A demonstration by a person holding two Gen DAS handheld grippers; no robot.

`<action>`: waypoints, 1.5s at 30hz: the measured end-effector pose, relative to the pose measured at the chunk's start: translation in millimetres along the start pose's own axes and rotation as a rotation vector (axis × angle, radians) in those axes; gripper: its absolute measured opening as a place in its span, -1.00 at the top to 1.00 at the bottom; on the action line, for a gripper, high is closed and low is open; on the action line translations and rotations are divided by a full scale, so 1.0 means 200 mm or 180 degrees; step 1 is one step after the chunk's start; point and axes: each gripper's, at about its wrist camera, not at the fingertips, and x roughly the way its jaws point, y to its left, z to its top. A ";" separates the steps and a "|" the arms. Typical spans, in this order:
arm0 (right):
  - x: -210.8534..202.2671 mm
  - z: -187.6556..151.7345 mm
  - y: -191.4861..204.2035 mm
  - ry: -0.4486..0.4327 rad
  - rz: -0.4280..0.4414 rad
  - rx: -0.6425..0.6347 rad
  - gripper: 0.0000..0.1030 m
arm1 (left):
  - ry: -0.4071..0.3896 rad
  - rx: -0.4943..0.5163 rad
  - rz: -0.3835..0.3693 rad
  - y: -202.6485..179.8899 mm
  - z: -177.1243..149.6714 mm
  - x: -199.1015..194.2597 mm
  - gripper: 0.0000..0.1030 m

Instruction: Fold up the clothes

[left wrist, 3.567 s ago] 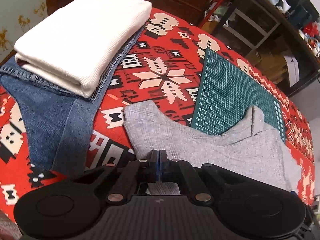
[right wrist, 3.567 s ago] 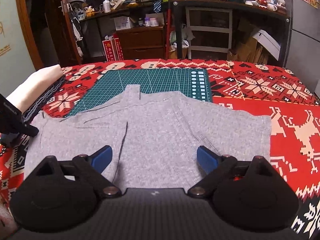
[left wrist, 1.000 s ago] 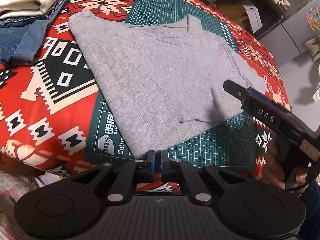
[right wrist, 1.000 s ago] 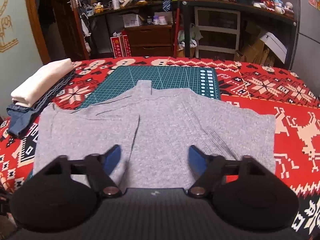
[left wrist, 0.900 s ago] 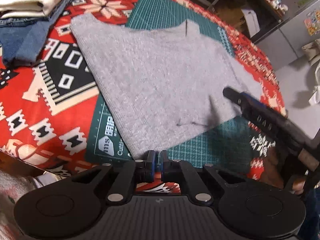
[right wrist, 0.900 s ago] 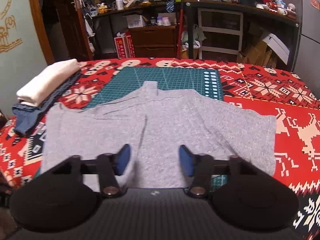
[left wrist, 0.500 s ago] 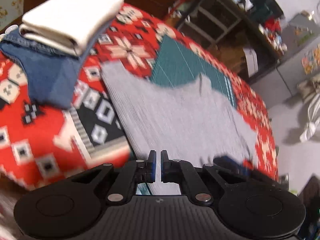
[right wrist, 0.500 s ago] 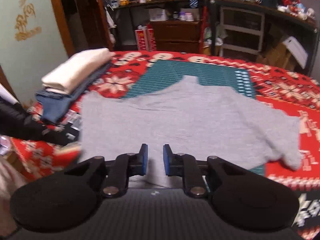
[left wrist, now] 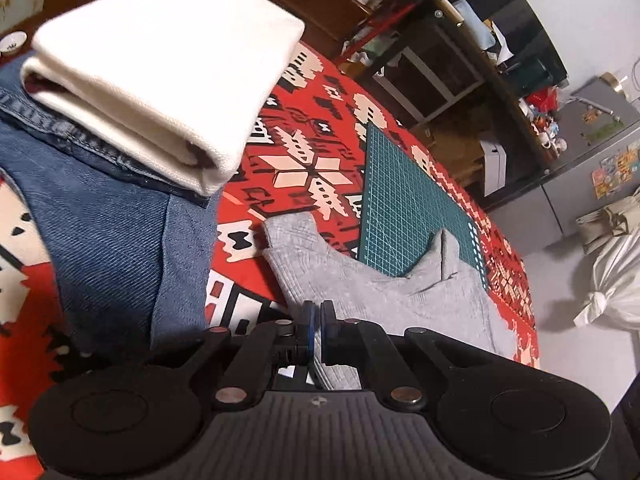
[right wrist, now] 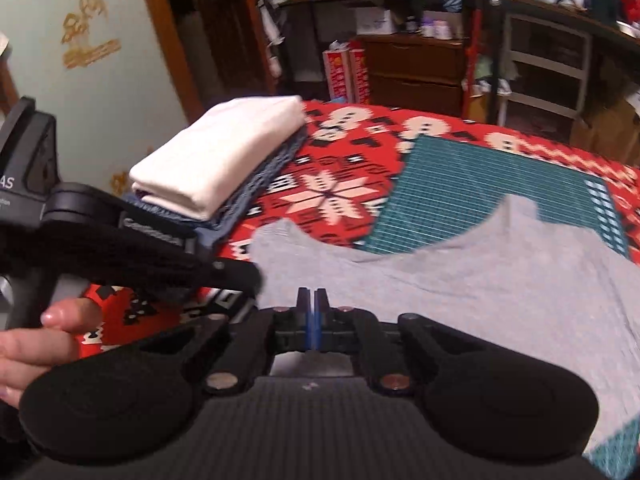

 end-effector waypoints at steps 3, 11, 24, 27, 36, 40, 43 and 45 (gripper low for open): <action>0.08 0.04 0.03 0.0044 0.0045 -0.0030 0.98 | 0.0009 -0.0007 -0.0042 0.01 0.00 0.01 0.95; 0.26 0.02 0.04 0.0206 0.0017 -0.0085 0.98 | 0.0080 -0.0116 -0.0032 0.08 0.00 0.06 0.94; 0.32 0.09 0.04 0.0194 0.0008 -0.0065 0.96 | -0.0063 -0.0254 -0.0101 0.10 0.05 0.04 0.95; 0.32 0.08 0.01 0.0187 0.0049 0.0018 0.96 | -0.0039 -0.0261 -0.0046 0.10 0.06 0.08 0.96; 0.39 0.13 0.02 0.0201 -0.0057 0.0046 0.97 | -0.0045 -0.0213 -0.0104 0.09 0.06 0.08 0.96; 0.29 0.15 0.00 0.0087 -0.0042 0.0083 0.96 | -0.0047 -0.0169 -0.0203 0.09 0.05 0.05 0.96; 0.22 0.12 -0.01 0.0127 -0.0016 0.0083 0.96 | -0.0001 -0.0182 -0.0347 0.10 0.03 0.03 0.96; 0.18 0.11 -0.02 0.0153 0.0002 0.0082 0.95 | 0.0043 -0.0168 -0.0444 0.09 0.02 0.01 0.96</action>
